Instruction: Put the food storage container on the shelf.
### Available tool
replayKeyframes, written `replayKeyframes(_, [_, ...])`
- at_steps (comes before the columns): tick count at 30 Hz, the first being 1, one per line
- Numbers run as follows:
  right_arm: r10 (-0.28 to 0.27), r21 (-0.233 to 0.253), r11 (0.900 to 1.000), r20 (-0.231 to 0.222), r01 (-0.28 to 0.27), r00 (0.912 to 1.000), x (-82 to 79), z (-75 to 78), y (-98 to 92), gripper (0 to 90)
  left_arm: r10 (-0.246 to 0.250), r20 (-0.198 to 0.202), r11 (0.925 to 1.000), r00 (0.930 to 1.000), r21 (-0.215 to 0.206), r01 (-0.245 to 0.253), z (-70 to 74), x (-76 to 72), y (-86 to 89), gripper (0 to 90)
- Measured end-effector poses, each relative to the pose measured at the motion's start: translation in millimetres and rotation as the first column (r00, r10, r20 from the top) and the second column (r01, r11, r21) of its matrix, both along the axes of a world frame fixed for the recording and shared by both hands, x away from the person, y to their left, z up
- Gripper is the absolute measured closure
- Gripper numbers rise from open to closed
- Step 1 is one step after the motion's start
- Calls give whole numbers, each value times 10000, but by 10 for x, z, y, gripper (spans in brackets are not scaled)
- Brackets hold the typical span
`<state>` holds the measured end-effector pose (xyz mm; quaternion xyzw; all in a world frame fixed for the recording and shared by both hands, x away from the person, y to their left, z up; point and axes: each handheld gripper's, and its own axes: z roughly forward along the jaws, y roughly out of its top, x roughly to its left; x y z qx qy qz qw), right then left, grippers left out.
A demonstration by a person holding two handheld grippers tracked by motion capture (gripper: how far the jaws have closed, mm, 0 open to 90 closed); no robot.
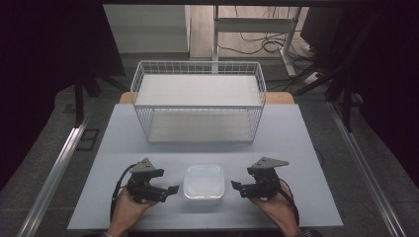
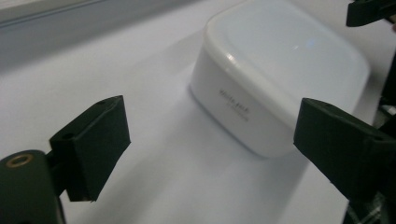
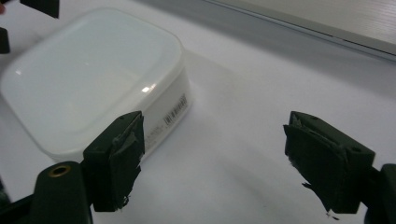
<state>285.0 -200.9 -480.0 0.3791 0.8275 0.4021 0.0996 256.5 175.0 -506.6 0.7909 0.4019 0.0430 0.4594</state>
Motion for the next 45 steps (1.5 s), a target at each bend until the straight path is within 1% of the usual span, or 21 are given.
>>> replayKeyframes(7, [282,385,9989,41,-283,9996,-26,112,77,231,-353,37,9991,9994,-214,354,124,2,-108,155])
replayKeyframes(10, [498,558,9972,110,-503,9987,-37,148,149,243,-502,52,9986,9987,-141,503,152,28,-173,162])
replayKeyframes(14, [883,714,9936,-22,-879,9961,-17,155,275,255,-773,-7,9970,9970,-54,773,204,123,-303,164])
replayKeyframes(18, [1099,762,9911,1,-1095,9939,4,153,349,257,-867,-112,9962,9962,-21,867,187,171,-364,163])
replayKeyframes(22, [1250,733,9899,-412,-1217,9913,19,87,372,256,-963,-341,9953,9948,19,964,96,191,-407,149])
replayKeyframes(23, [1302,771,9890,-462,-1264,9904,25,67,380,255,-1050,-511,9945,9932,-103,1046,56,196,-415,148])
replayKeyframes(25, [1398,801,9877,-719,-1340,9876,28,33,404,254,-1162,-797,9932,9900,-82,1159,14,201,-431,145])
replayKeyframes(26, [1398,801,9877,-719,-1340,9876,28,33,404,254,-1162,-797,9932,9900,-82,1159,14,201,-431,145])
replayKeyframes(27, [1458,773,9872,-804,-1396,9860,29,12,418,255,-1265,-926,9920,9876,-78,1263,-15,196,-446,145])
replayKeyframes(28, [1497,724,9871,-966,-1430,9840,26,-17,440,257,-1422,-1079,9897,9839,-344,1393,-35,196,-449,149])
replayKeyframes(29, [1576,579,9867,-1185,-1517,9804,25,-63,471,245,-1439,-1214,9892,9821,-453,1393,-44,188,-458,161])
replayKeyframes(31, [1523,645,9873,-1259,-1451,9803,27,-80,475,253,-1455,-1224,9891,9818,-411,1414,-36,181,-453,167])
replayKeyframes(32, [1551,840,9860,-1495,-1438,9765,37,-89,468,270,-1465,-1238,9890,9814,-388,1428,-26,173,-446,187])
replayKeyframes(35, [1453,983,9868,-1875,-1287,9714,49,-90,445,308,-1380,-1322,9899,9816,-501,1324,0,139,-389,285])
replayKeyframes(38, [1274,1219,9874,-2337,-1010,9639,74,-60,373,457,-1273,-1410,9901,9818,-763,1174,6,108,-327,419])
replayKeyframes(39, [1091,1386,9875,-2566,-751,9603,74,-43,345,527,-1213,-1408,9907,9826,-786,1110,13,95,-323,470])
replayKeyframes(40, [1091,1386,9875,-2566,-751,9603,74,-43,345,527,-1146,-1414,9916,9833,-756,1047,29,80,-318,470])
replayKeyframes(41, [865,1441,9884,-2717,-484,9585,54,-10,325,588,-1077,-1404,9924,9842,-738,981,44,63,-315,531])
replayKeyframes(42, [785,1427,9889,-2709,-406,9594,40,11,314,619,-966,-1333,9934,9864,-737,873,58,44,-312,568])
replayKeyframes(43, [659,1481,9886,-2625,-273,9627,24,27,306,642,-697,-1149,9952,9909,-763,611,81,8,-313,596])
replayKeyframes(45, [532,1476,9889,-2547,-156,9656,11,43,303,656,-556,-1080,9962,9926,-720,480,91,-7,-323,613])
